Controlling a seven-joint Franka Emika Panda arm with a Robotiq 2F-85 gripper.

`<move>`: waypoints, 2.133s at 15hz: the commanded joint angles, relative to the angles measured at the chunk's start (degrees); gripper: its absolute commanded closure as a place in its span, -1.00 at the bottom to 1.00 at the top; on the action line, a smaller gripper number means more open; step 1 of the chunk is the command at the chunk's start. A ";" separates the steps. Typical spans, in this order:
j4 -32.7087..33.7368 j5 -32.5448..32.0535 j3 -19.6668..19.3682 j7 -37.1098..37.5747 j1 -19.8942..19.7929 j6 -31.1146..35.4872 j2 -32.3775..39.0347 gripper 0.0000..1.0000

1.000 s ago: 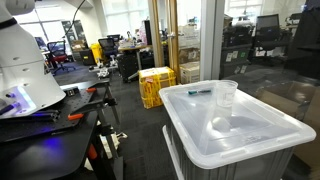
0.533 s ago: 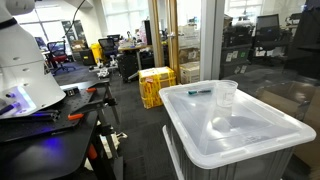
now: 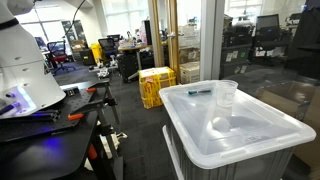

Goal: Pick up the marker and put it in the measuring cup

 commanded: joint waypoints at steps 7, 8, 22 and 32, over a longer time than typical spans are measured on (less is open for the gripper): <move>0.67 22.66 -1.14 -18.33 8.35 7.65 5.72 -1.00; 0.93 25.29 -0.96 -20.20 8.79 7.74 6.36 -1.00; 10.42 50.02 1.82 -35.67 9.21 4.53 21.90 -1.00; 8.13 51.73 6.42 -35.96 4.73 6.12 21.01 -1.00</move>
